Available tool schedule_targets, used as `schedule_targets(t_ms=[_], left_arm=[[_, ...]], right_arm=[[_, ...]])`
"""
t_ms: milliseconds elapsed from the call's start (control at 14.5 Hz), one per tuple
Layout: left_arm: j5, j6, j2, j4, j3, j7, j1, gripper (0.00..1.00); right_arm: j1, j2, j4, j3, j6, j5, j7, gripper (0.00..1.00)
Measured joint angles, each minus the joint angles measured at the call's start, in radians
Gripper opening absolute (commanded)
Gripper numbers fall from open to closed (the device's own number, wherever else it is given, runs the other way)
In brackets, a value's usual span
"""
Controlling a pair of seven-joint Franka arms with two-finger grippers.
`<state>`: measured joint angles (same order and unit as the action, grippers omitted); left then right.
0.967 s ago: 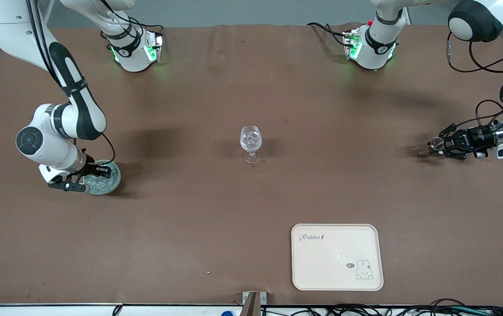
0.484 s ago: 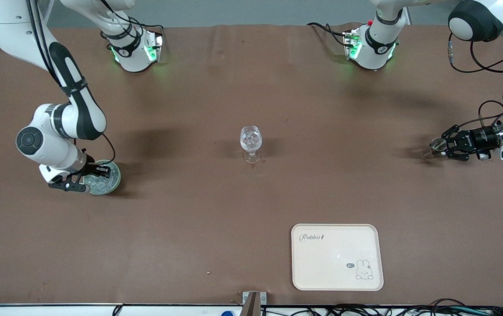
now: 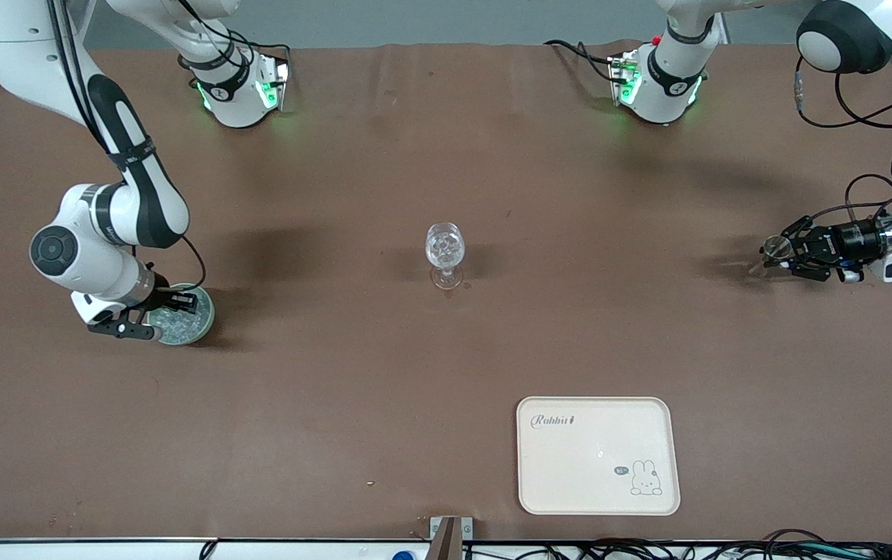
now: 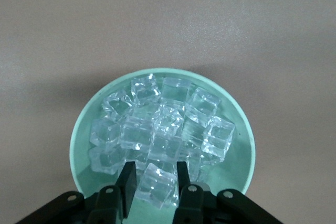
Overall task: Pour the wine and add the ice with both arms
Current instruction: 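Grasp an ice cube with the right gripper while the left gripper grasps the jigger, then lift the ice cube with the right gripper while the left gripper carries the jigger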
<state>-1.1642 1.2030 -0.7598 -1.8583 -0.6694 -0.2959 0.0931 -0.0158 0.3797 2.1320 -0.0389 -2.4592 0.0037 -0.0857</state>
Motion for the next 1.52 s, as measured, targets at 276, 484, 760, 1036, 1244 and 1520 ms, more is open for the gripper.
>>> schedule_targets(t_ms=[276, 484, 760, 1036, 1244, 1520], left_arm=[[-0.011, -0.078, 0.06, 0.008, 0.003, 0.007, -0.03, 0.0], [-0.01, -0.1, 0.156, -0.006, 0.005, -0.018, -0.076, 0.0], [-0.004, -0.104, 0.29, -0.043, 0.078, -0.065, -0.099, 0.0], [0.004, -0.067, 0.381, -0.054, 0.195, -0.152, -0.107, 0.0], [0.038, 0.1, 0.476, -0.104, 0.354, -0.253, -0.109, 0.0], [0.035, 0.343, 0.57, -0.183, 0.601, -0.421, -0.114, 0.0]], right_arm=[[0.0, 0.0, 0.0, 0.0, 0.005, 0.006, -0.001, 0.12], [0.0, 0.0, -0.004, 0.0, 0.006, 0.023, 0.0, 0.11], [0.001, -0.001, -0.096, 0.0, 0.143, 0.041, -0.001, 0.0], [0.0, -0.029, -0.252, -0.007, 0.322, 0.085, -0.001, 0.0], [-0.005, -0.088, -0.401, -0.015, 0.489, 0.088, -0.001, 0.0], [-0.011, -0.133, -0.644, -0.024, 0.755, 0.078, 0.0, 0.0]])
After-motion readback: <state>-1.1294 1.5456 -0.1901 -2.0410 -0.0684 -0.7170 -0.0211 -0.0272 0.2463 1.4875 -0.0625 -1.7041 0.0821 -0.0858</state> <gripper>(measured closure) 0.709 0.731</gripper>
